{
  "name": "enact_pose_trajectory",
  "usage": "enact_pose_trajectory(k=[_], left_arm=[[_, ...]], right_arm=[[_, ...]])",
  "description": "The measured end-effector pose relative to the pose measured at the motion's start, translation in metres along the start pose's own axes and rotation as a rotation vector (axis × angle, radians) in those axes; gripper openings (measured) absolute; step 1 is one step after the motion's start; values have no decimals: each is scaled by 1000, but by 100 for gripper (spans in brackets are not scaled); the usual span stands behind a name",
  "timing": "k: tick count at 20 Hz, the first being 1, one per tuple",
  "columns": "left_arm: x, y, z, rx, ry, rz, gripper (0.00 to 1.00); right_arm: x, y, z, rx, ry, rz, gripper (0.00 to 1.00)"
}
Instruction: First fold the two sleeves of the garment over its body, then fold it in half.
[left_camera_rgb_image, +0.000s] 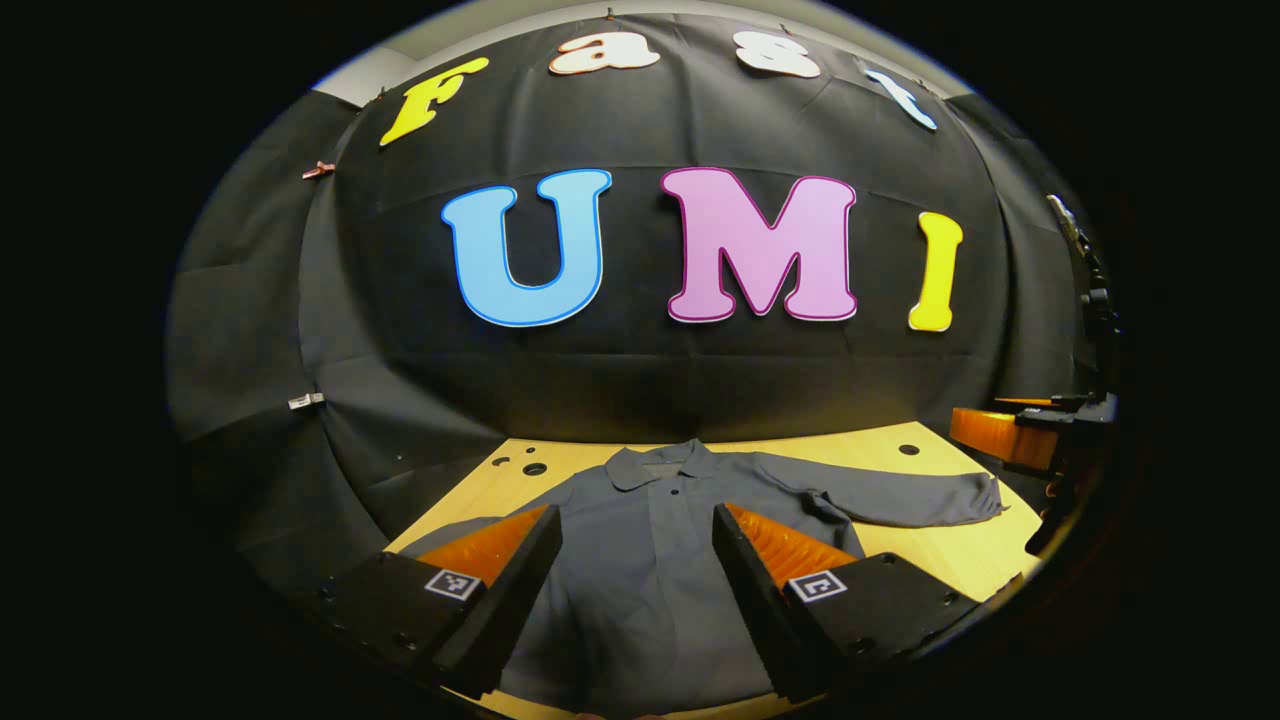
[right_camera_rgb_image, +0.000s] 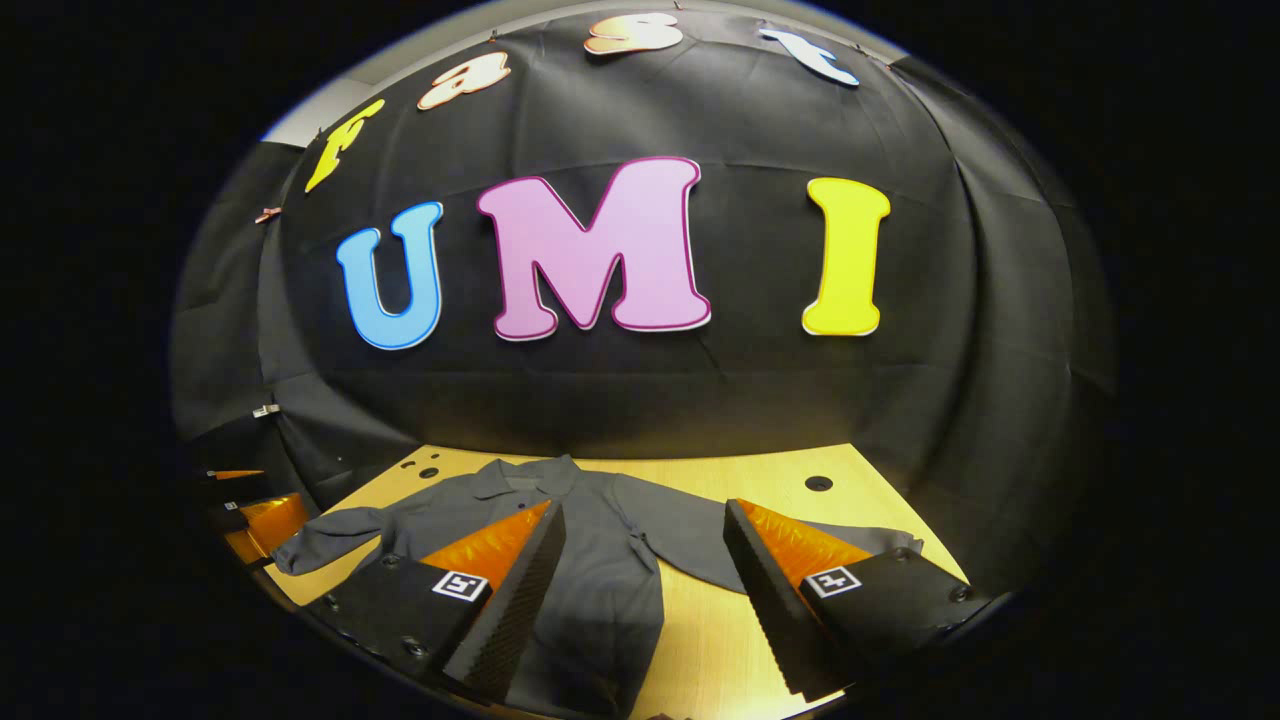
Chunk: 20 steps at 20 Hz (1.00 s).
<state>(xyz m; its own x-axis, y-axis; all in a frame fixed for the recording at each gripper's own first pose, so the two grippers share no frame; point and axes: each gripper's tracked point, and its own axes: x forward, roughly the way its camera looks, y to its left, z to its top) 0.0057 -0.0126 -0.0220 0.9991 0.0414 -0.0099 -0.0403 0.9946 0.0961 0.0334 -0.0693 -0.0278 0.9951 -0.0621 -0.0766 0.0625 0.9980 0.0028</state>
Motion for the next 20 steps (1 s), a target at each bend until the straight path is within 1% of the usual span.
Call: enact_pose_trajectory(k=[3,5,13,18,20], left_arm=[[-1,-5,-5,6,13,-5,96],[0,-5,-7,11,18,4,96],[5,-11,-18,9,64,16,97],[7,-14,-19,31,82,18,97],[8,-13,-23,23,107,23,97]], right_arm=[[12,-30,-10,8,44,-54,98],[18,-51,-22,44,92,-89,99],[34,-160,-74,109,233,-320,99],[43,-216,-104,167,313,-417,99],[48,-231,-118,195,364,-420,99]])
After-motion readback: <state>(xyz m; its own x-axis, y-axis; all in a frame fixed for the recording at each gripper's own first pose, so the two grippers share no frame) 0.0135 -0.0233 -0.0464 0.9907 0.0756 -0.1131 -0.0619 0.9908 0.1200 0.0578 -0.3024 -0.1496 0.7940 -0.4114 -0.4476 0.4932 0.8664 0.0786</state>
